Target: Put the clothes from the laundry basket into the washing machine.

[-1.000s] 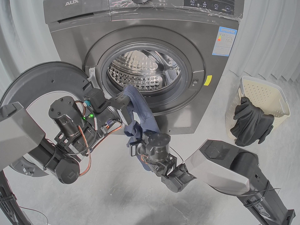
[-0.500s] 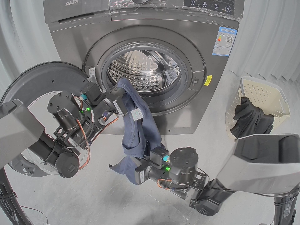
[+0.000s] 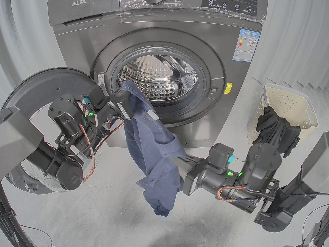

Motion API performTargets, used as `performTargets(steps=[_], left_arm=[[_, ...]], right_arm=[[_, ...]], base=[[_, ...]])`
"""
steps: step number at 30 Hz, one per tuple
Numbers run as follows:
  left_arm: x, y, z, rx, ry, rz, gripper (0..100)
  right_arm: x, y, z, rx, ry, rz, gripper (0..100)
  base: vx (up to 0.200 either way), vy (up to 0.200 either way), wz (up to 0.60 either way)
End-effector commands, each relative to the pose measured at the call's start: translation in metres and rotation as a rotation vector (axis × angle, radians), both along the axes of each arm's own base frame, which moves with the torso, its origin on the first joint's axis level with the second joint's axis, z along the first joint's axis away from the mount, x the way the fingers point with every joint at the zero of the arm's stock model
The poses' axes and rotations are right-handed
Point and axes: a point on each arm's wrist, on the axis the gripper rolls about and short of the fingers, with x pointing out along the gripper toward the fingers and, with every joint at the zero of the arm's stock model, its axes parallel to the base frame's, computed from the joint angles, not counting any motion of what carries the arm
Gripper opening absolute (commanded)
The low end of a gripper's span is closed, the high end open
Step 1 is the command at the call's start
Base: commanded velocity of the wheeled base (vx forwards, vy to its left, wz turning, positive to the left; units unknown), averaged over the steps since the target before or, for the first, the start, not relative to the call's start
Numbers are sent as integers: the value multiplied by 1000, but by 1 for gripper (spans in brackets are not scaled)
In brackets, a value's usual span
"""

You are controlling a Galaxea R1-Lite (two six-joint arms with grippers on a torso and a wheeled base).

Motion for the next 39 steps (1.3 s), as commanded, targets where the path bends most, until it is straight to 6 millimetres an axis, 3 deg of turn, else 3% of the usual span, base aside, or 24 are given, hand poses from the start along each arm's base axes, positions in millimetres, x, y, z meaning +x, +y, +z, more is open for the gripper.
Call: performTargets(steps=[1, 7, 13, 30, 39], left_arm=[[-25, 13, 32, -42, -10, -10, 0], [-68, 29, 64, -52, 37, -32, 0], [-99, 32, 81, -54, 98, 7, 0], [-100, 32, 90, -74, 150, 136, 0], [-97, 30, 94, -84, 141, 147, 0]], right_arm=[[1, -37, 27, 40, -49, -75, 0], [18, -51, 39, 84, -94, -144, 0], [27, -48, 58, 145, -149, -164, 0], [54, -50, 95, 240, -257, -290, 0], [63, -64, 97, 162, -283, -285, 0]], base=[[0, 0, 0], [0, 0, 0], [0, 0, 0], [0, 0, 0], [0, 0, 0]])
